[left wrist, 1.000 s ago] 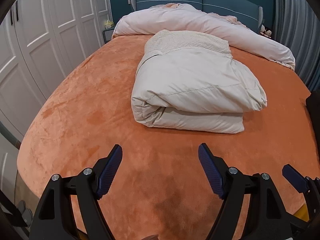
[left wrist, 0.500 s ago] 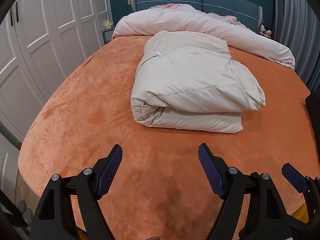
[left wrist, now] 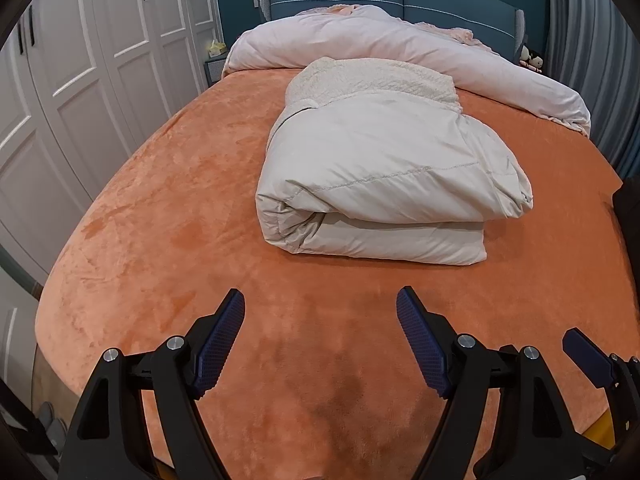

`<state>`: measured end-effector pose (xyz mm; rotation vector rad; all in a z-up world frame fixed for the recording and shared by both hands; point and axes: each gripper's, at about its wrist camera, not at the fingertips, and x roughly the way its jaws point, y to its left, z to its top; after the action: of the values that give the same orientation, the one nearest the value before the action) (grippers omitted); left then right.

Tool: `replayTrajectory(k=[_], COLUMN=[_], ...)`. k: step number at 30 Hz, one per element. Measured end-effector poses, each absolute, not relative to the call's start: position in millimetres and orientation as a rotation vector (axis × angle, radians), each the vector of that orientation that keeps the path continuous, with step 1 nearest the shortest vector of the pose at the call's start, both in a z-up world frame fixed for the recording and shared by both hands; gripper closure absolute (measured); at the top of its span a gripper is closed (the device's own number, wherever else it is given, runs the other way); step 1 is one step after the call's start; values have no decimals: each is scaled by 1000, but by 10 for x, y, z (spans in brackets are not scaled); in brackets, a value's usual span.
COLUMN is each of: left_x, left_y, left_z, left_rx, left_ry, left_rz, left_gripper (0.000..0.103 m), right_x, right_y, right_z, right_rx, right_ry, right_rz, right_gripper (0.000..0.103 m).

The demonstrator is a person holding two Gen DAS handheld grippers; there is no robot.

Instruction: Fold large clothes

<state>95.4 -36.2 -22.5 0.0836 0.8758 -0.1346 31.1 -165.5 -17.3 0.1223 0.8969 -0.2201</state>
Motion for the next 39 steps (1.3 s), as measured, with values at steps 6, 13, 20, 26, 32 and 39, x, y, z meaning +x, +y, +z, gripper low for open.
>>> replayTrajectory(k=[6, 13, 20, 26, 32, 39], left_x=[983, 980, 974, 983, 987, 1009], left_y=[-326, -279, -291, -312, -331, -359], left_z=[-250, -253, -261, -267, -280, -297], left_rx=[81, 82, 87, 89, 89, 89], left_ry=[877, 881, 884, 890, 893, 903], left_rz=[-118, -107, -115, -117, -122, -144], left_gripper=[27, 26, 24, 24, 24, 24], right_x=[314, 307, 314, 314, 306, 310], right_y=[-1658, -1646, -1624, -1644, -1650, -1661], right_z=[-175, -177, -199, -212, -229, -234], right_rx=[125, 133, 134, 136, 138, 144], right_ry=[893, 888, 892, 893, 896, 898], right_rz=[-226, -234, -232, -233, -235, -231], right_gripper=[42, 42, 42, 42, 42, 42])
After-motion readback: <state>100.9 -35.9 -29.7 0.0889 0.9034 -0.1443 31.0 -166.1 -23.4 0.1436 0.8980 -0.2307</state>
